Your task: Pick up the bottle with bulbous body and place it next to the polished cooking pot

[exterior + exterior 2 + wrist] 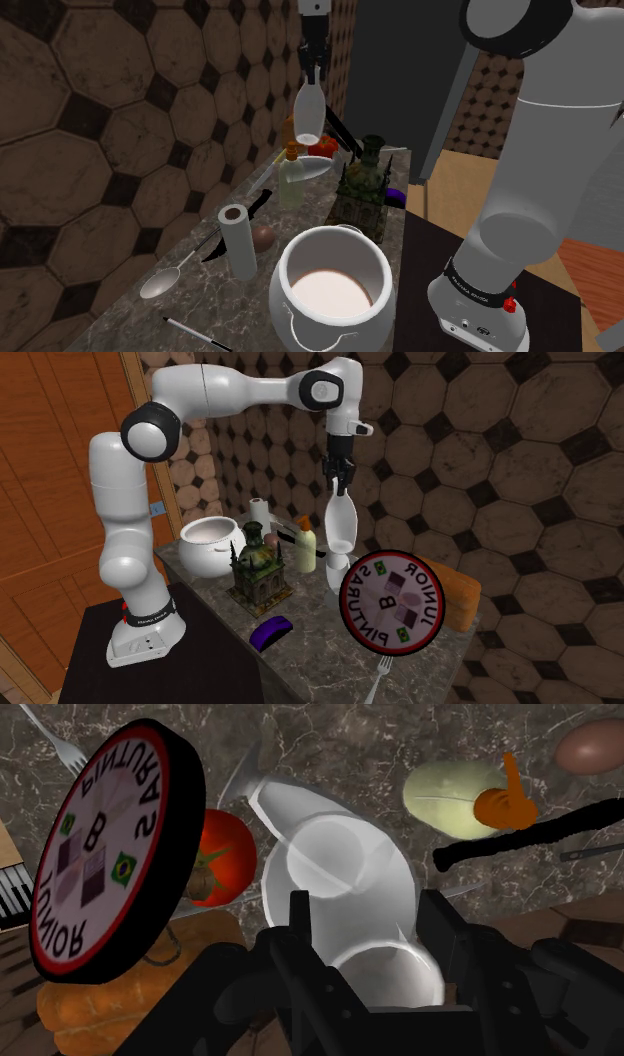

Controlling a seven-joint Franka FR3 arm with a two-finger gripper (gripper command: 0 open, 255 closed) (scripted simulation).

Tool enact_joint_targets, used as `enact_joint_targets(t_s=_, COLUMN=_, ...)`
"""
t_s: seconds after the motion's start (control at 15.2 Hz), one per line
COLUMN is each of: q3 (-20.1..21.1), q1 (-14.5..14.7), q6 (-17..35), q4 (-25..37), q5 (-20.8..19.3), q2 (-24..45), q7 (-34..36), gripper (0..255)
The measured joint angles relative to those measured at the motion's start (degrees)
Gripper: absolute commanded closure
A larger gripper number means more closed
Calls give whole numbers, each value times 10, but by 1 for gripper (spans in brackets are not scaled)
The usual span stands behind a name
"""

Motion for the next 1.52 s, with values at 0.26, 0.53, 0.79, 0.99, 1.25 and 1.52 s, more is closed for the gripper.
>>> enact_joint_targets(t_s=0.26, q3=0, q1=-1, q6=-39, q4=51, q5=1, q2=12, q7=-2, gripper=255)
enact_joint_targets(t_s=0.53, q3=0, q1=-2, q6=-76, q4=105, q5=3, q2=29, q7=-3, gripper=255)
enact_joint_targets(t_s=0.79, q3=-1, q1=-4, q6=-114, q4=159, q5=4, q2=45, q7=-6, gripper=255)
enact_joint_targets(t_s=0.99, q3=8, q1=14, q6=-101, q4=112, q5=1, q2=11, q7=19, gripper=255)
enact_joint_targets(t_s=1.25, q3=27, q1=45, q6=-92, q4=49, q5=-2, q2=-40, q7=68, gripper=255)
enact_joint_targets(t_s=1.52, q3=51, q1=74, q6=-82, q4=2, q5=-1, q2=-76, q7=121, gripper=255)
